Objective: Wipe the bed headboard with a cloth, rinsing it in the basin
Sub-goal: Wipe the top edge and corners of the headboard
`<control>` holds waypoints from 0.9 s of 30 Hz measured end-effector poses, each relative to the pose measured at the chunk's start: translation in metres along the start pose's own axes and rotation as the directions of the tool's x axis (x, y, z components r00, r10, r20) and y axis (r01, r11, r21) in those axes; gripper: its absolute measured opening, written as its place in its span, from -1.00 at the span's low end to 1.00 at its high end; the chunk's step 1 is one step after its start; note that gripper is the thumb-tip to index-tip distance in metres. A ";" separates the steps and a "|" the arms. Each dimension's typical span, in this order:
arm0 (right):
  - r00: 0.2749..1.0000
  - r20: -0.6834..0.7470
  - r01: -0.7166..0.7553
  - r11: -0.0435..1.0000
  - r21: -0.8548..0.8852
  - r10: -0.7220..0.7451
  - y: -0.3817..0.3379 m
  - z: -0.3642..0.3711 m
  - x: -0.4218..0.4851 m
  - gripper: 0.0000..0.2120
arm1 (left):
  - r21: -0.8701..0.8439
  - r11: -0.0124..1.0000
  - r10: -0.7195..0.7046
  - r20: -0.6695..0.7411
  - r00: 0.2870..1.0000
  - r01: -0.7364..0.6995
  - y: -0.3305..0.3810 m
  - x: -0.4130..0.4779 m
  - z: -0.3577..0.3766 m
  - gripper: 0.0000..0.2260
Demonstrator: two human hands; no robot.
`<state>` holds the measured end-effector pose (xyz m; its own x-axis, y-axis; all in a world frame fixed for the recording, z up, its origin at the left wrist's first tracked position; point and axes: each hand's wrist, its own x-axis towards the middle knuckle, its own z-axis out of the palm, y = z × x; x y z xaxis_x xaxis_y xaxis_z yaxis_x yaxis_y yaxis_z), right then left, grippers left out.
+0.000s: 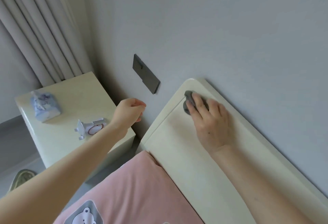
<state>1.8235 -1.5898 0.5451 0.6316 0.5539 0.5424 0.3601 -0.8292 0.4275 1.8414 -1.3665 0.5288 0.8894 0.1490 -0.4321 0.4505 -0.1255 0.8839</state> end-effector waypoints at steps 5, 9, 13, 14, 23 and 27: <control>0.996 0.011 0.085 0.996 -0.036 -0.084 -0.041 0.052 0.005 -0.66 | -0.009 1.000 0.027 -0.062 0.998 -0.028 -0.026 0.030 -0.016 -0.84; 0.859 0.368 0.388 0.921 -0.020 -0.354 -0.100 0.113 -0.103 -0.49 | -0.010 0.999 0.050 -0.077 0.996 -0.050 -0.063 0.050 -0.014 -0.84; 0.736 0.556 0.448 0.894 0.024 -0.385 -0.133 0.128 -0.181 -0.62 | -0.016 0.997 0.073 -0.041 0.997 -0.073 -0.105 0.053 -0.008 -0.85; 0.775 0.502 0.439 0.898 0.008 -0.383 -0.130 0.124 -0.181 -0.68 | -0.017 0.997 0.076 -0.026 0.997 -0.076 -0.115 0.051 -0.007 -0.86; 0.927 -0.316 -0.263 0.951 -0.165 0.202 -0.085 0.101 -0.039 -0.75 | -0.185 0.975 0.115 -0.044 0.992 -0.121 -0.166 0.045 -0.011 -0.85; 0.972 0.223 0.105 0.983 -0.152 -0.069 -0.178 0.183 -0.143 -0.75 | -0.205 0.972 0.116 -0.013 0.993 -0.116 -0.185 0.035 -0.015 -0.84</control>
<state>1.7947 -1.5356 0.2590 0.7423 0.5795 0.3365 0.3160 -0.7455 0.5868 1.7882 -1.3238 0.3527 0.9346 0.1459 -0.3244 0.3187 0.0617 0.9458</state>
